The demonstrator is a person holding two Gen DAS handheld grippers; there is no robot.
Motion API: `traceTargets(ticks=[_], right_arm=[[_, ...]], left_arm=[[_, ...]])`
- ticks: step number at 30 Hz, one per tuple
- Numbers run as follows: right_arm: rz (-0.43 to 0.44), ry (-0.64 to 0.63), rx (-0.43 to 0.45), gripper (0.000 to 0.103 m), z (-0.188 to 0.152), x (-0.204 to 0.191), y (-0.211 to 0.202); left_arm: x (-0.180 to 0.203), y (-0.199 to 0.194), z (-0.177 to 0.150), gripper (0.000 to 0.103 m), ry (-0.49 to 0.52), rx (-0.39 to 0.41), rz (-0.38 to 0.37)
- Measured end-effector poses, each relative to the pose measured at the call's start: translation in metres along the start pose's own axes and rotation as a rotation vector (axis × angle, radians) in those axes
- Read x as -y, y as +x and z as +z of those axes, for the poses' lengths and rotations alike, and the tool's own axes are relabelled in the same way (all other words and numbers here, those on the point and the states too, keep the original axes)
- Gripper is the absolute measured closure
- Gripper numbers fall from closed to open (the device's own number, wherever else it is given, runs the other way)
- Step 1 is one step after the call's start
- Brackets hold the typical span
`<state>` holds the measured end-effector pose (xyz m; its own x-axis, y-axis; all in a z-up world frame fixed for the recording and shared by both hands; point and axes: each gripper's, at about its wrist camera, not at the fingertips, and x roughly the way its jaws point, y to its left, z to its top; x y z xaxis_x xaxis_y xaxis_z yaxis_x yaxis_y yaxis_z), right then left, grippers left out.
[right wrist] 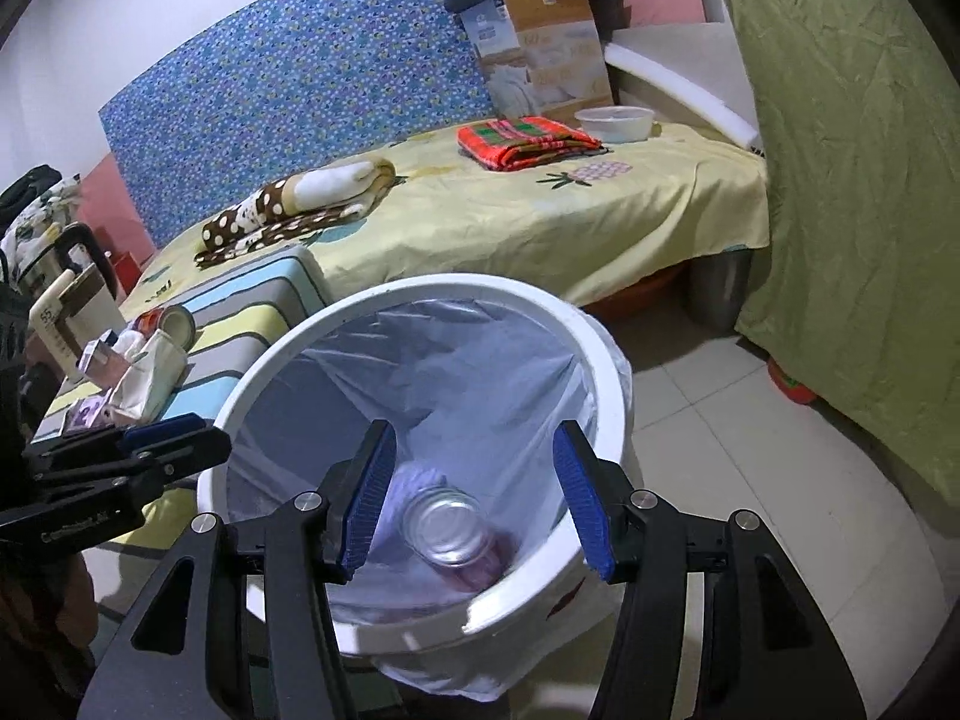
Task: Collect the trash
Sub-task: 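Move both tools back over the table toward the remaining trash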
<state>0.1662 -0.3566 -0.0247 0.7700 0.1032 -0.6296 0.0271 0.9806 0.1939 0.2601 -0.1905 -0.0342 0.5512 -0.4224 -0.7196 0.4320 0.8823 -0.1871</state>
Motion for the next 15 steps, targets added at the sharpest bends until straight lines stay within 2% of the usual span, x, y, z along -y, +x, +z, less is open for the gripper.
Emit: traceTargets(ticks=[5, 15], right_arm=[[0.009, 0.002, 0.005, 0.046, -0.001, -0.007, -0.006], [0.096, -0.029, 0.025, 0.046, -0.007, -0.040, -0.031]], left_arm=[[-0.006, -0.017, -0.005, 0.066, -0.013, 0.025, 0.000], [-0.023, -0.065, -0.027, 0.066, -0.065, 0.078, 0.017]])
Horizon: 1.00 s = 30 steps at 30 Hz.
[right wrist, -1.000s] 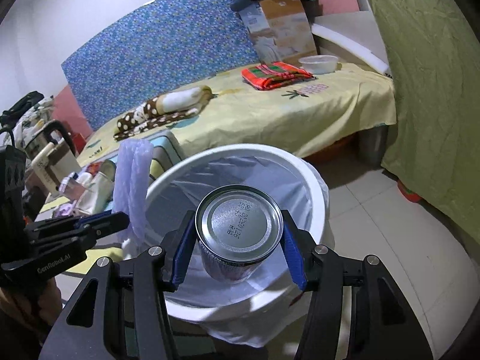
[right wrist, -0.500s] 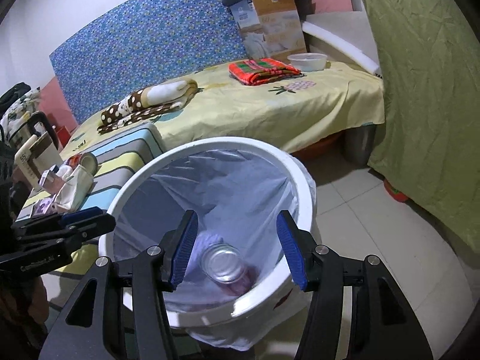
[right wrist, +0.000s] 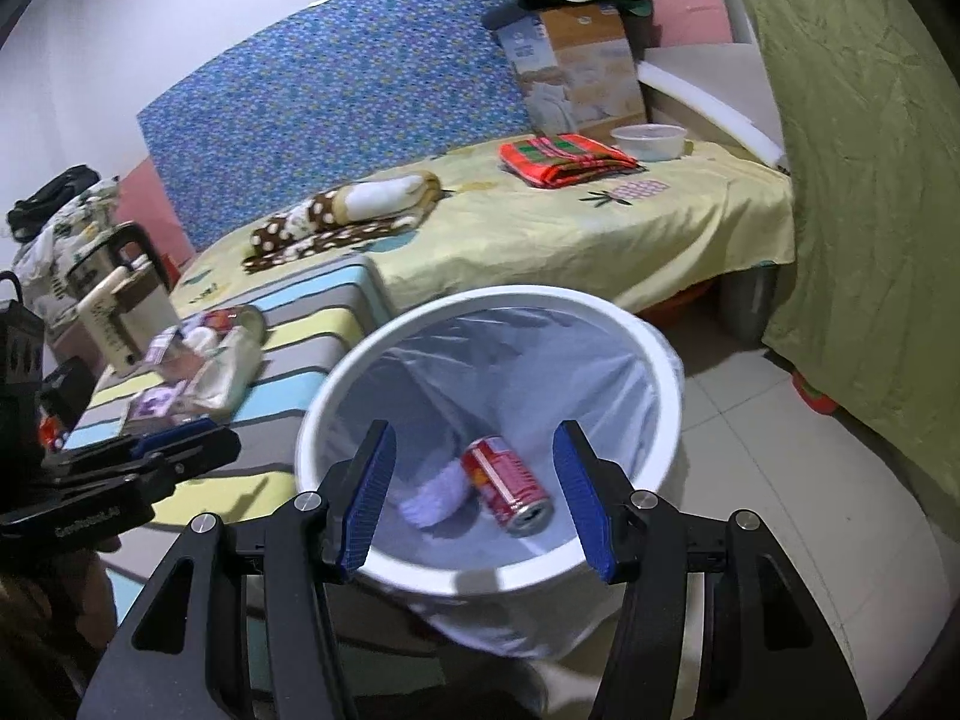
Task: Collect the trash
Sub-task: 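Move both tools back over the table toward the remaining trash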
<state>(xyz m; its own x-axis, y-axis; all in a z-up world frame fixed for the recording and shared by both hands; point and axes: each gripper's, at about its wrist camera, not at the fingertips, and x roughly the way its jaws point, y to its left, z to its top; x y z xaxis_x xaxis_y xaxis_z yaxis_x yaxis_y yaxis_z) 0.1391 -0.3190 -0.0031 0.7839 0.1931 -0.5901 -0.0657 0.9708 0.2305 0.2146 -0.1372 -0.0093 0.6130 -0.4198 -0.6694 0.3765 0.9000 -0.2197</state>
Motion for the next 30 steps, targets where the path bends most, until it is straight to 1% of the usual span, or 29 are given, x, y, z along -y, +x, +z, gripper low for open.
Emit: traceTargets(ticks=[6, 15, 22, 30], right_arm=[[0.054, -0.046, 0.012, 0.046, -0.004, -0.026, -0.009], [0.135, -0.112, -0.022, 0.046, -0.015, -0.062, -0.004], [0.182, -0.115, -0.030, 0.046, -0.021, -0.076, -0.001], [0.223, -0.131, -0.095, 0.046, -0.030, -0.092, 0.009]], left_arm=[[-0.011, -0.031, -0.013, 0.066, -0.014, 0.042, 0.026], [-0.031, -0.062, -0.029, 0.066, -0.035, 0.087, 0.087], [-0.049, -0.078, -0.043, 0.066, -0.072, 0.106, 0.138], [-0.068, -0.088, -0.059, 0.066, -0.106, 0.104, 0.203]])
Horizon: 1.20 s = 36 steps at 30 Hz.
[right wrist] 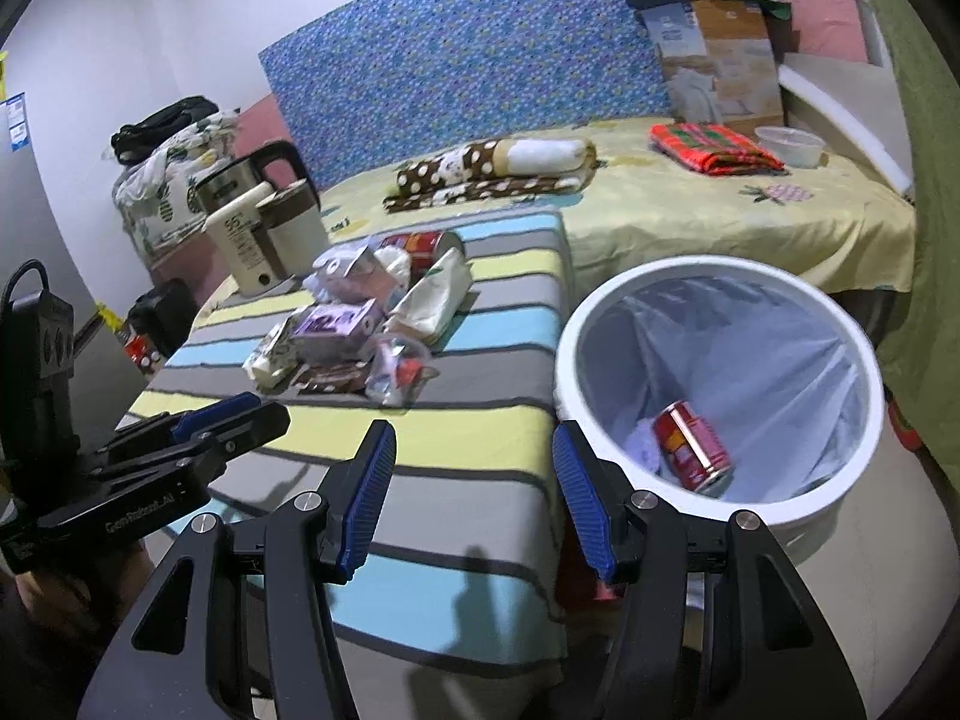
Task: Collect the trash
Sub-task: 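Move both tools back over the table toward the remaining trash, then grasp the patterned paper cup with the left tool while the right tool grasps the white paper bag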
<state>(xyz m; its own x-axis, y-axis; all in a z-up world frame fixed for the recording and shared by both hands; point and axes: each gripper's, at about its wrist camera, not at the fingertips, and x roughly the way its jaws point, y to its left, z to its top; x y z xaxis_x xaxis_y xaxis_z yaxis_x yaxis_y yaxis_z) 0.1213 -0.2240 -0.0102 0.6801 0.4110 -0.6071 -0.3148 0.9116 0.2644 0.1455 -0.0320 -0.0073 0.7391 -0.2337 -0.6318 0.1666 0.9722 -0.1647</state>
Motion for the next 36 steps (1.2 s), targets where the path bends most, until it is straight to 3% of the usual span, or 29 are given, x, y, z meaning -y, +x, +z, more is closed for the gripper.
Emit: traceTargets(ticks=[8, 26, 36], right_arm=[[0.025, -0.009, -0.031, 0.046, 0.001, -0.010, 0.008], [0.045, -0.016, -0.029, 0.046, 0.027, -0.028, 0.039], [0.038, 0.014, -0.040, 0.046, 0.049, -0.029, 0.074]], left_arm=[[-0.023, -0.004, -0.003, 0.066, -0.032, 0.005, 0.035], [-0.090, 0.011, 0.017, 0.065, -0.126, 0.025, 0.195], [-0.117, 0.037, 0.029, 0.048, -0.185, 0.002, 0.178]])
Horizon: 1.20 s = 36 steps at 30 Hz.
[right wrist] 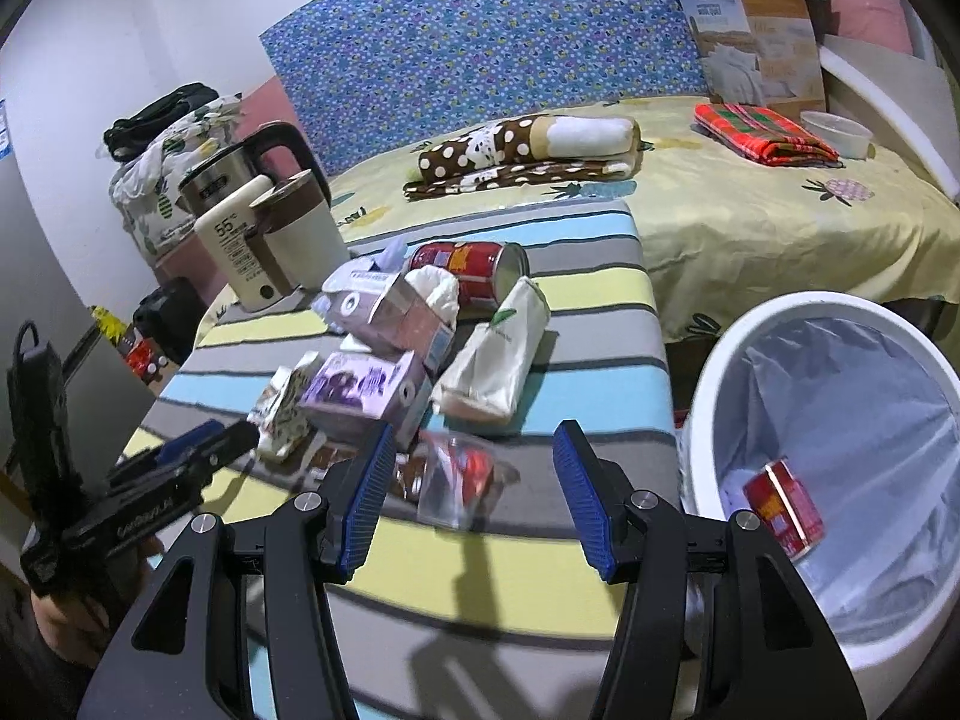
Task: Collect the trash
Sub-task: 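Grasp the patterned paper cup with the left tool while the right tool grasps the white paper bag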
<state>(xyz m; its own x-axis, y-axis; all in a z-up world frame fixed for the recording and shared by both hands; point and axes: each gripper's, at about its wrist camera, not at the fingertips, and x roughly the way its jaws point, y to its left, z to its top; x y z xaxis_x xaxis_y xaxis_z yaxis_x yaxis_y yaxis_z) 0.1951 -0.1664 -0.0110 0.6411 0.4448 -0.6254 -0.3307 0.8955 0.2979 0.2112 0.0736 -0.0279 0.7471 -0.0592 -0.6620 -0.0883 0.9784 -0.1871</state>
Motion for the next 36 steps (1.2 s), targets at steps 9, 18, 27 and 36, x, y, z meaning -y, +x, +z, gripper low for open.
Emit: traceTargets(ticks=[9, 18, 27, 36], right_arm=[[-0.013, 0.058, -0.045, 0.046, 0.012, 0.011, 0.031], [-0.005, 0.112, -0.098, 0.046, 0.014, 0.017, 0.051], [0.016, 0.095, -0.101, 0.073, 0.013, 0.011, 0.045], [0.028, 0.083, -0.037, 0.076, 0.019, 0.011, 0.022]], left_arm=[[-0.005, 0.028, 0.004, 0.048, -0.023, -0.059, 0.011], [-0.008, 0.038, 0.003, 0.052, -0.041, -0.105, -0.016], [-0.003, 0.032, 0.003, 0.058, -0.027, -0.076, -0.018], [-0.003, 0.012, 0.001, 0.058, -0.024, -0.038, -0.008]])
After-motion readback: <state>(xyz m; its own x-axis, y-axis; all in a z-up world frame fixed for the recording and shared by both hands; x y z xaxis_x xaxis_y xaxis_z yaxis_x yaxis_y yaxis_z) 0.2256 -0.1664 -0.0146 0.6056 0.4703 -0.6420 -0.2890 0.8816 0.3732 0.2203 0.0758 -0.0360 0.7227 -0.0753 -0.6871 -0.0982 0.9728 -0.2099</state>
